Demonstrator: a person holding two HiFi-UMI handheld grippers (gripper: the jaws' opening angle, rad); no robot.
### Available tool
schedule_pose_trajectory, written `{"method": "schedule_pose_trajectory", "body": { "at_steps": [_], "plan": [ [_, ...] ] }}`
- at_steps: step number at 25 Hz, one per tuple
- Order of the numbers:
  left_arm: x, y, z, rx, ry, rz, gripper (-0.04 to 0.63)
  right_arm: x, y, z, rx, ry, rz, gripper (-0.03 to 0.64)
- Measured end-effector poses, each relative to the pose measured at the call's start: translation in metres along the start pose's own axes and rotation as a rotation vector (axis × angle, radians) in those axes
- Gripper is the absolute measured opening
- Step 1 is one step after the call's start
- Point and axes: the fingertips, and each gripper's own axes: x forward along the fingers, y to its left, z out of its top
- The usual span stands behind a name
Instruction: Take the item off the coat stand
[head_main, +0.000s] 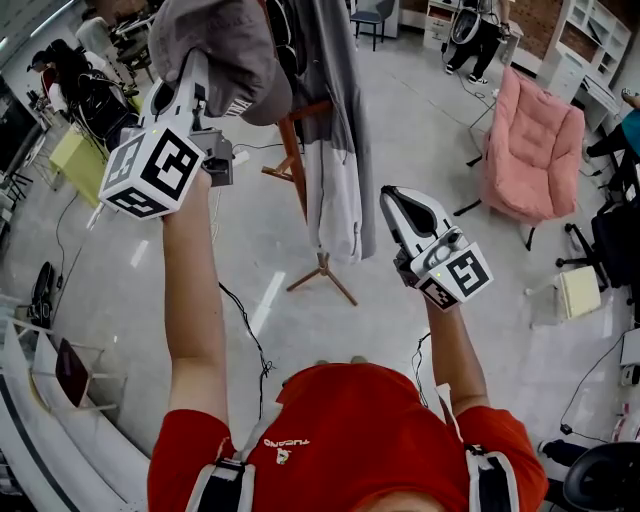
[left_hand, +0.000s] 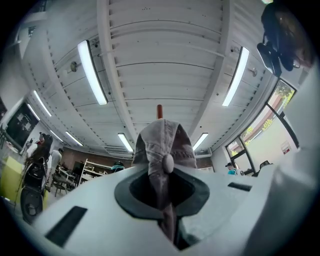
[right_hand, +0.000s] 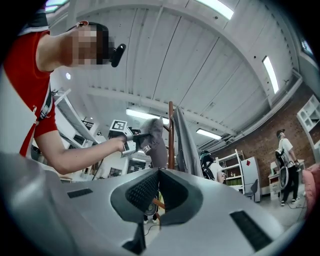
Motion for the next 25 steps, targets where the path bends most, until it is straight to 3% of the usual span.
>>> {"method": "schedule_pose_trajectory", "body": {
  "at_steps": [8, 15, 25],
  "plan": [
    [-0.042, -0.009, 0.017, 0.009, -0.027, -0.012, 0.025, 0.007, 0.014, -0.003, 0.018, -0.006, 0.043, 0.025],
    [-0.091, -0.019, -0.022, -0.025, 0.022, -0.054, 0.025, 0.011, 0.024, -0.004, 0.023, -0.003, 0.070, 0.025],
    [-0.152, -0.058, -0.092, -0.101, 0.076, -0.174, 0.025, 0.012, 0.027, 0.003, 0.031, -0.033, 0.066, 0.025]
  ]
}}
